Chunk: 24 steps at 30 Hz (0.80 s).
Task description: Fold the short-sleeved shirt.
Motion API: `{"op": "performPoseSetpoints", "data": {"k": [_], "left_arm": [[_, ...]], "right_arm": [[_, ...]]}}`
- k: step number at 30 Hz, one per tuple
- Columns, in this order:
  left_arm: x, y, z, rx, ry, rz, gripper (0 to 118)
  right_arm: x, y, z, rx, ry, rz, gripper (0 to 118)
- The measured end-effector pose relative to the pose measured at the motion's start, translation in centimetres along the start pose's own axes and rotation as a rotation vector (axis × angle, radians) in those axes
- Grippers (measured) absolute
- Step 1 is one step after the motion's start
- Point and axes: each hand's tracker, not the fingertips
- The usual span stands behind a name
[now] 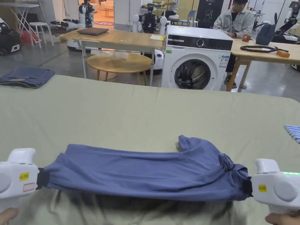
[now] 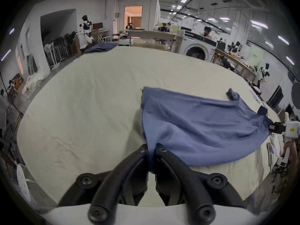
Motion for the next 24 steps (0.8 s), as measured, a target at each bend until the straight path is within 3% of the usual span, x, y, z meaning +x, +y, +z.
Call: {"op": "performPoseSetpoints", "data": {"k": [8, 15, 20, 22, 24], "left_arm": [[-1.8, -6.2, 4.4, -0.009, 0.003, 0.002, 1], [-2.3, -12.6, 4.1, -0.115, 0.053, -0.022, 1], [-3.4, -15.6, 1.3, -0.163, 0.073, -0.024, 1], [-3.0, -15.4, 1.2, -0.152, 0.082, -0.035, 1], [-2.9, -15.1, 1.4, -0.152, 0.085, -0.036, 1]], "right_arm": [[-0.5, -7.0, 5.0, -0.024, 0.010, 0.009, 4], [-1.9, -15.5, 3.8, -0.142, -0.052, 0.029, 4], [-1.8, -18.1, 1.2, -0.127, -0.052, 0.015, 4], [-2.2, -17.8, 1.7, -0.107, -0.058, 0.015, 6], [-2.5, -17.6, 2.1, -0.094, -0.073, 0.030, 20]]}}
